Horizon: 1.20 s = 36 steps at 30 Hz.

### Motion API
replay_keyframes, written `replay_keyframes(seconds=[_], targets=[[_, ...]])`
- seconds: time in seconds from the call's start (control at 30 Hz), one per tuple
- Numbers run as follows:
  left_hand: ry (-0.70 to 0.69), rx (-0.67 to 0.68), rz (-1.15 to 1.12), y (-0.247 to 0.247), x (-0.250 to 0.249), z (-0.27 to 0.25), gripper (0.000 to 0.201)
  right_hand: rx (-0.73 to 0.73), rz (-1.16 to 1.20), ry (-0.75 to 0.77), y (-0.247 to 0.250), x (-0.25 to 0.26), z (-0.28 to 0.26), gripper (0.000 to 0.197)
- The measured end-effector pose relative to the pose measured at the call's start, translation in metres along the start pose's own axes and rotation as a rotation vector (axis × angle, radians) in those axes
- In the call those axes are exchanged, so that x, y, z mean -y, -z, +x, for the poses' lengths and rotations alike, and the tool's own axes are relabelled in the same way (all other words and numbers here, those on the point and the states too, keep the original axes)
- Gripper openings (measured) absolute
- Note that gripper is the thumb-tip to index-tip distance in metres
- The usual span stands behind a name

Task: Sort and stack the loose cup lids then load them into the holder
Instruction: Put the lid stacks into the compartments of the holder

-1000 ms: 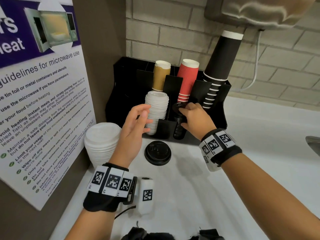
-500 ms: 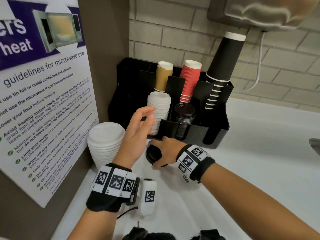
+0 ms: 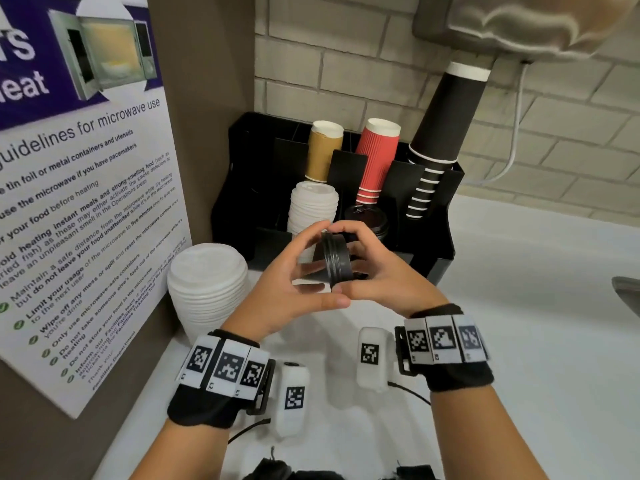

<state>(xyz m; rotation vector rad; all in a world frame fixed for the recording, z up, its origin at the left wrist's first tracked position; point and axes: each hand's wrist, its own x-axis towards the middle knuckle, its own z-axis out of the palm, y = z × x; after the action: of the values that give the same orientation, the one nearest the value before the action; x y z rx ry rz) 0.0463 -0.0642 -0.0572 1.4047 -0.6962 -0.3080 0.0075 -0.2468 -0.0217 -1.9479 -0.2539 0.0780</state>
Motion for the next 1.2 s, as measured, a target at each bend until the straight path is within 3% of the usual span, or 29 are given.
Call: replay_keyframes(seconds=[0.33,0.7,0.8,0.9,0.97,1.1,1.2], targets=[[-0.021,-0.021,-0.009,-0.002,-0.002,0.0,0.092,-0.092,0.139,0.033,0.002,0.001,-0.013,0.074],[-0.014,-0.017,-0.003,-0.001,0.003,0.003,0.095,-0.134,0.075,0.048,-0.003,0.001,-0.011,0.068],[-0.023,-0.094,-0.014,0.001,0.005,0.003,0.085,-0.229,0.054,0.057,0.011,0.001,0.0,0.065],[-0.041,-0.194,0.016,0.005,0.003,0.004,0.061,-0.426,-0.101,0.055,0.043,0.004,0.02,0.058],[-0.049,-0.244,0.041,0.007,0.002,0.005,0.052,-0.47,-0.309,0.044,0.065,0.007,0.035,0.054],[-0.044,-0.286,0.063,0.008,0.002,0.008,0.046,-0.319,-0.721,-0.099,0.088,0.011,0.064,0.059],[-0.032,-0.286,0.075,0.01,0.005,0.009,0.038,-0.201,-0.884,-0.162,0.087,0.011,0.078,0.059]])
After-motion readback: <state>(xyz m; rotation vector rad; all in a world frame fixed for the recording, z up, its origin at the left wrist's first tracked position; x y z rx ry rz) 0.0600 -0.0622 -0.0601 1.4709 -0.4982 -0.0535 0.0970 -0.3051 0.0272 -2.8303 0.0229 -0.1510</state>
